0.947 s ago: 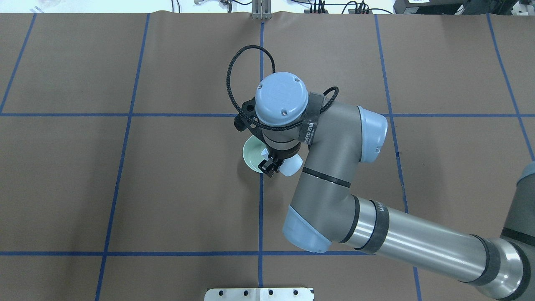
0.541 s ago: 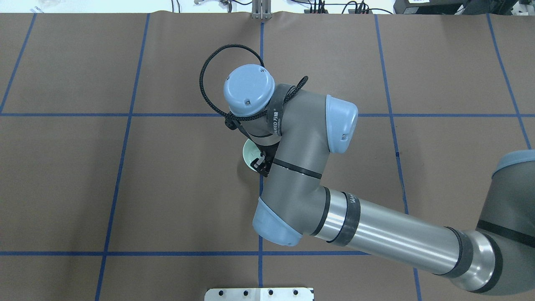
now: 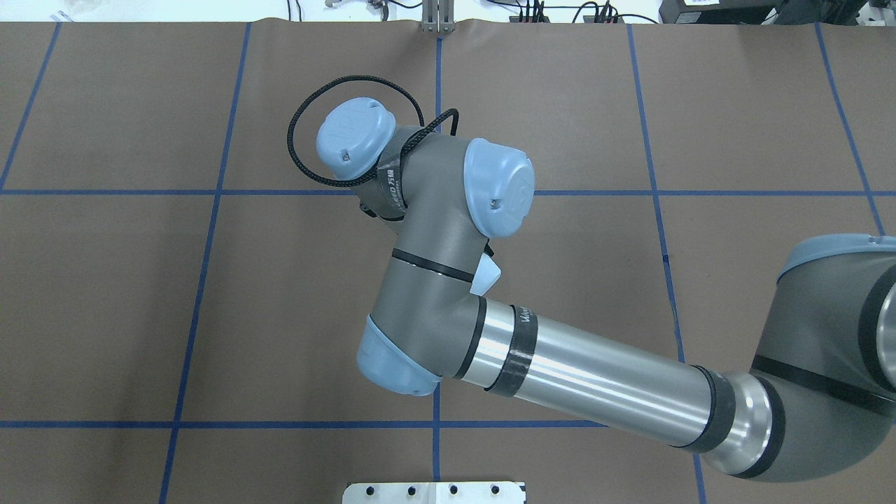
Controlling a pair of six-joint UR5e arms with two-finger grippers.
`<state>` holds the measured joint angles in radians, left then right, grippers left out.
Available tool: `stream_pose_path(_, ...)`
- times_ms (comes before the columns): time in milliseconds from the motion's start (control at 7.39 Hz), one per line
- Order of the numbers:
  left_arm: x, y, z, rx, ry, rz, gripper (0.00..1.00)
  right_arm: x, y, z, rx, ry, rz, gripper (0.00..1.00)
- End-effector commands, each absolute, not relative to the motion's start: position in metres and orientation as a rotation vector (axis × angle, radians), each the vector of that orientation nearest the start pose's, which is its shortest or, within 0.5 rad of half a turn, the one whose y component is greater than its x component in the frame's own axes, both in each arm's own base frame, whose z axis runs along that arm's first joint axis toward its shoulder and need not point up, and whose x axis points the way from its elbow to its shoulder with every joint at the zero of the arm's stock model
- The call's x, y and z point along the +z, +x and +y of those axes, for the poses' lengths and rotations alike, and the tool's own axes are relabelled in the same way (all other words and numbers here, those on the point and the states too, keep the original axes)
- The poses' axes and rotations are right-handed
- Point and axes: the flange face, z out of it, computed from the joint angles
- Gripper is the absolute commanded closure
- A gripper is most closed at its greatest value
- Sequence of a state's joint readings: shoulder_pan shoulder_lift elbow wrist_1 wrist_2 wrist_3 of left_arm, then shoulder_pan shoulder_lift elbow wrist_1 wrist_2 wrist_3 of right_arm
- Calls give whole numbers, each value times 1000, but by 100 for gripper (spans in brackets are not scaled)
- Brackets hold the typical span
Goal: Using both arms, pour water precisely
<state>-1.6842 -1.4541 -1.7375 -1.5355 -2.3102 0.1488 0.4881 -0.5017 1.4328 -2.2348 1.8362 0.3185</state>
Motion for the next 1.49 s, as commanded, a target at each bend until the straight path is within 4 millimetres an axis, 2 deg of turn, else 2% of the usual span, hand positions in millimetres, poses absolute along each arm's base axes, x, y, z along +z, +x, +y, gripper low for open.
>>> stream_pose_path(0, 635, -116, -433, 40, 114, 731, 0, 103, -597, -434, -783, -65, -291, 100)
stream_pose_path(271, 635, -116, -433, 41, 116, 731, 0, 101, -604, -431, -782, -120, -229, 100)
stream_pose_path(406, 634, -117, -432, 41, 117, 730, 0, 90, -607, -432, -779, -149, -200, 100)
stream_pose_path(677, 633, -116, -432, 41, 122, 743, 0, 95, -613, -426, -789, -162, -158, 100)
stream_pose_path(947, 632, -117, -432, 39, 124, 749, 0, 89, -612, -426, -793, -144, -167, 100)
stream_pose_path(1218, 632, -116, -432, 41, 124, 749, 0, 70, -599, -432, -788, -51, -248, 100)
stream_pose_path(1353, 631, -116, -433, 41, 126, 751, 0, 58, -584, -437, -777, -1, -290, 100)
